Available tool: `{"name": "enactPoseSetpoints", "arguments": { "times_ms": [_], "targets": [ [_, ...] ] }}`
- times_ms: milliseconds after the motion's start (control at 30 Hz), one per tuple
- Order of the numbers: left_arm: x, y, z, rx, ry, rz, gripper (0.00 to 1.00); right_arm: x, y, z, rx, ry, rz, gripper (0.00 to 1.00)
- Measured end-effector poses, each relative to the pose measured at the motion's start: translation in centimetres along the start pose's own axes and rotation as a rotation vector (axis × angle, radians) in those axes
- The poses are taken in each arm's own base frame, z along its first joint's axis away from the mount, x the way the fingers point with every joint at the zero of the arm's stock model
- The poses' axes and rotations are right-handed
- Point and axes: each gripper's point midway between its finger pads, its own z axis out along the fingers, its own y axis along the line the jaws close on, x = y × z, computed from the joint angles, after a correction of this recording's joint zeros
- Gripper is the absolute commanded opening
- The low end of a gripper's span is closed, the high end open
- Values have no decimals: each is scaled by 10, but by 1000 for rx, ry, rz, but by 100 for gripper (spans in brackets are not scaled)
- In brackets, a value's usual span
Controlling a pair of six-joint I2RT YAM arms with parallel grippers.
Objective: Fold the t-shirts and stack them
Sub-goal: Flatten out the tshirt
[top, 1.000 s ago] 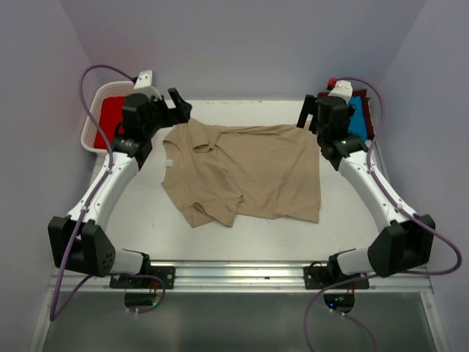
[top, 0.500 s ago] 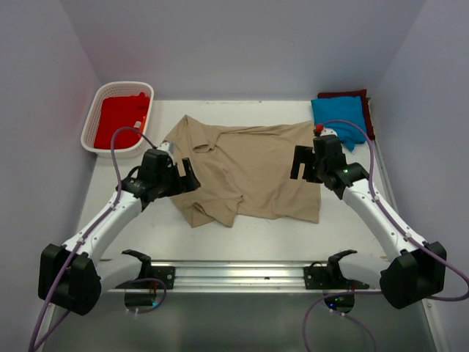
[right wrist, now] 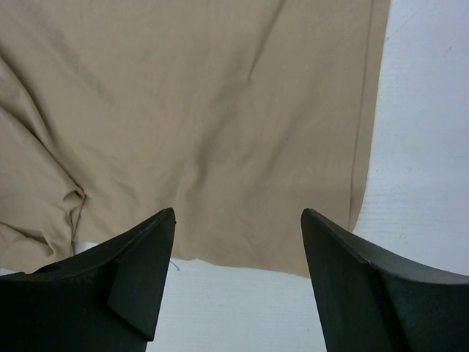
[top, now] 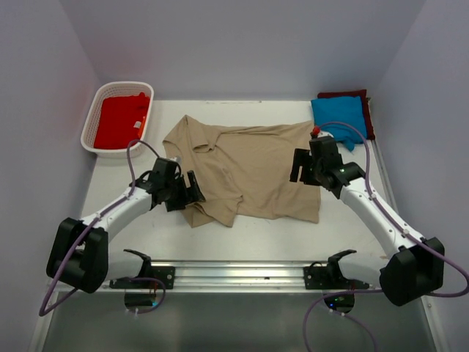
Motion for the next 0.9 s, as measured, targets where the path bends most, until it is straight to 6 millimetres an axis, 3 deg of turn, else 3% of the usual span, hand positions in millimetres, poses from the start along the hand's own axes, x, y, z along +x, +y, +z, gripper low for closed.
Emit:
{"name": "enactPoseSetpoints", "arguments": {
  "times_ms": [367,500,700,900],
  "targets": [
    [12,-11,18,19,48,5,79,8,0,9,14,39,-1,42],
    [22,-10,26,3,86,7,76,9,-1,10,17,43,0,22],
    [23,-10,27,-4,82,11,62,13,-2,13,23,56,2,0],
    [22,-8,28,-23,70,18,37,14,-2,13,23,57,1,0]
  ]
}}
